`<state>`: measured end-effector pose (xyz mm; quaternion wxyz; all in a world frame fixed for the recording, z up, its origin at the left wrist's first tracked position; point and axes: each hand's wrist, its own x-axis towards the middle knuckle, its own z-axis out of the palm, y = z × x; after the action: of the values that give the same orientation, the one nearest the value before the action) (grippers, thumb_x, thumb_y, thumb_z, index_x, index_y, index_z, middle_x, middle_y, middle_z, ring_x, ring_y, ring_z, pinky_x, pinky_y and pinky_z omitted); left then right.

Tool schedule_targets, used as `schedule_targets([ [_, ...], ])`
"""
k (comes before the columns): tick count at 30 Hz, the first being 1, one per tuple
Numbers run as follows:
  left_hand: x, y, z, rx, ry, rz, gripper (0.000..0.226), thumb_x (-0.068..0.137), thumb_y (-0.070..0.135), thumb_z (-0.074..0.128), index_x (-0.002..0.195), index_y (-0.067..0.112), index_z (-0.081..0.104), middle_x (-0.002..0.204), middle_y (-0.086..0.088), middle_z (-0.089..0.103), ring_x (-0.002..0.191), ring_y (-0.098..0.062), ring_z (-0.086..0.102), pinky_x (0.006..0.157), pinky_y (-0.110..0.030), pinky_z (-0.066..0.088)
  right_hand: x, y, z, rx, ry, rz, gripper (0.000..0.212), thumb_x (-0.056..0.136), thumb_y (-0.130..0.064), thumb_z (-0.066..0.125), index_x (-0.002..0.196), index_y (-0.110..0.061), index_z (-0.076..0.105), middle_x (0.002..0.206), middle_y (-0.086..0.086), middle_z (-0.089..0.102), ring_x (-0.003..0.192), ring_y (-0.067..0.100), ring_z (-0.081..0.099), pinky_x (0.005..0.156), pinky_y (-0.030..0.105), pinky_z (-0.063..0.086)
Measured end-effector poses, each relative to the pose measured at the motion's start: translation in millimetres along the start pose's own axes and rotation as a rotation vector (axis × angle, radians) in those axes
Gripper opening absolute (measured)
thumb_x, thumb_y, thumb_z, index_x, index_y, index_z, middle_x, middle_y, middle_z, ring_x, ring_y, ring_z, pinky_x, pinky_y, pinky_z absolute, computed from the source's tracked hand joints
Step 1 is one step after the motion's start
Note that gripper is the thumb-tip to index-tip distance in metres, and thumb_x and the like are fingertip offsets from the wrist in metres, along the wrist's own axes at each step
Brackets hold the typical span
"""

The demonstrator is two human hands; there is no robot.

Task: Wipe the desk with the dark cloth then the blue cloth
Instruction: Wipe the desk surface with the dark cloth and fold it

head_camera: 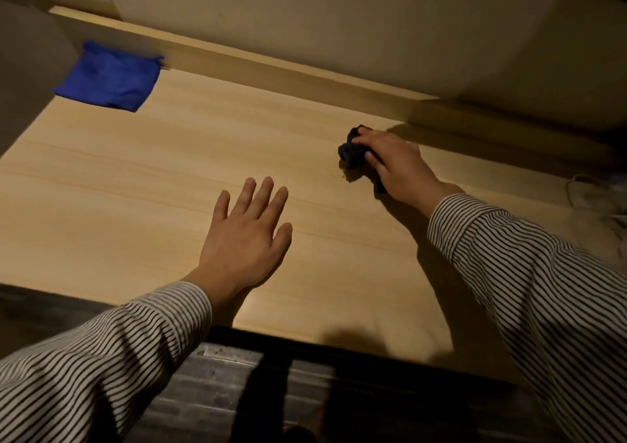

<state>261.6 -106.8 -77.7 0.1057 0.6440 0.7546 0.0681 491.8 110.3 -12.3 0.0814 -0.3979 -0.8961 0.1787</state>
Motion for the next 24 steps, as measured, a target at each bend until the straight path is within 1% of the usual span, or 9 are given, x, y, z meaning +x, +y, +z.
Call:
schedule_targets([
  [4,-1.1,1.2,3.7,0.027,0.016,0.0,0.069,0.108,0.065,0.008,0.171,0.038,0.002,0.179,0.009,-0.004,0.165,-0.017,-0.011,0.131,-0.053,-0.002,49.9,27.8,5.0,-0.044,0.004,-0.009,0.039,0.11,-0.021,0.046,0.148,-0.03,0.052,0.163,-0.004,0.041,0.151,0.024,0.032,0.116,0.051,0.025],
  [7,-2.4,0.8,6.7,0.065,0.017,-0.01,0.068,0.109,0.064,0.012,0.171,0.038,0.005,0.179,0.008,0.0,0.165,-0.017,-0.008,0.131,-0.054,0.002,76.1,42.0,13.6,-0.074,-0.062,-0.071,0.041,0.11,-0.023,0.046,0.151,-0.031,0.048,0.167,-0.007,0.035,0.156,0.021,0.023,0.122,0.053,0.022],
  [9,-2.5,-0.1,7.0,0.081,0.012,-0.013,0.067,0.11,0.062,0.014,0.171,0.037,0.006,0.18,0.007,0.001,0.165,-0.017,-0.008,0.131,-0.055,0.005,85.2,50.5,19.5,-0.074,-0.122,-0.122,0.043,0.111,-0.029,0.042,0.154,-0.034,0.042,0.169,-0.01,0.027,0.158,0.016,0.012,0.125,0.045,0.01],
  [10,-2.7,0.0,6.8,0.085,0.008,-0.012,0.067,0.11,0.062,0.015,0.172,0.037,0.007,0.18,0.007,0.001,0.165,-0.017,-0.008,0.131,-0.056,0.006,86.8,54.9,21.4,-0.076,-0.145,-0.143,0.044,0.112,-0.035,0.037,0.156,-0.038,0.038,0.17,-0.013,0.022,0.159,0.012,0.006,0.124,0.04,0.003],
  [12,-3.2,1.3,5.4,0.095,-0.005,-0.013,0.067,0.11,0.061,0.016,0.172,0.036,0.007,0.18,0.007,0.002,0.165,-0.017,-0.008,0.131,-0.056,0.007,87.4,62.2,22.2,-0.084,-0.182,-0.174,0.046,0.112,-0.045,0.029,0.158,-0.045,0.03,0.171,-0.019,0.013,0.157,0.005,-0.004,0.121,0.038,-0.004],
  [14,-3.8,2.5,3.0,0.1,-0.023,-0.016,0.068,0.11,0.061,0.016,0.172,0.036,0.007,0.18,0.006,0.001,0.165,-0.018,-0.009,0.131,-0.057,0.007,86.2,66.2,21.2,-0.103,-0.218,-0.194,0.048,0.11,-0.052,0.022,0.158,-0.051,0.022,0.171,-0.024,0.005,0.157,0.005,-0.01,0.122,0.043,-0.007],
  [16,-4.7,3.5,0.7,0.101,-0.038,-0.018,0.068,0.109,0.061,0.016,0.172,0.035,0.007,0.18,0.006,0.001,0.165,-0.018,-0.009,0.131,-0.057,0.007,81.6,67.0,21.0,-0.136,-0.24,-0.204,0.048,0.11,-0.056,0.017,0.157,-0.056,0.016,0.171,-0.026,0.001,0.158,0.01,-0.012,0.123,0.049,-0.008],
  [19,-5.0,4.0,-1.6,0.101,-0.052,-0.019,0.068,0.109,0.062,0.014,0.172,0.036,0.005,0.18,0.006,-0.001,0.165,-0.018,-0.01,0.131,-0.056,0.005,67.4,63.4,21.0,-0.18,-0.257,-0.207,0.048,0.108,-0.06,0.012,0.156,-0.06,0.011,0.17,-0.027,-0.003,0.159,0.016,-0.013,0.12,0.059,-0.003],
  [24,-5.0,4.6,-2.5,0.09,-0.059,-0.009,0.068,0.109,0.062,0.011,0.172,0.035,0.004,0.179,0.006,-0.002,0.165,-0.019,-0.01,0.131,-0.056,0.002,32.8,49.5,24.1,-0.201,-0.263,-0.225,0.051,0.108,-0.058,0.013,0.159,-0.056,0.01,0.171,-0.024,-0.002,0.159,0.019,-0.011,0.118,0.063,0.0],
])
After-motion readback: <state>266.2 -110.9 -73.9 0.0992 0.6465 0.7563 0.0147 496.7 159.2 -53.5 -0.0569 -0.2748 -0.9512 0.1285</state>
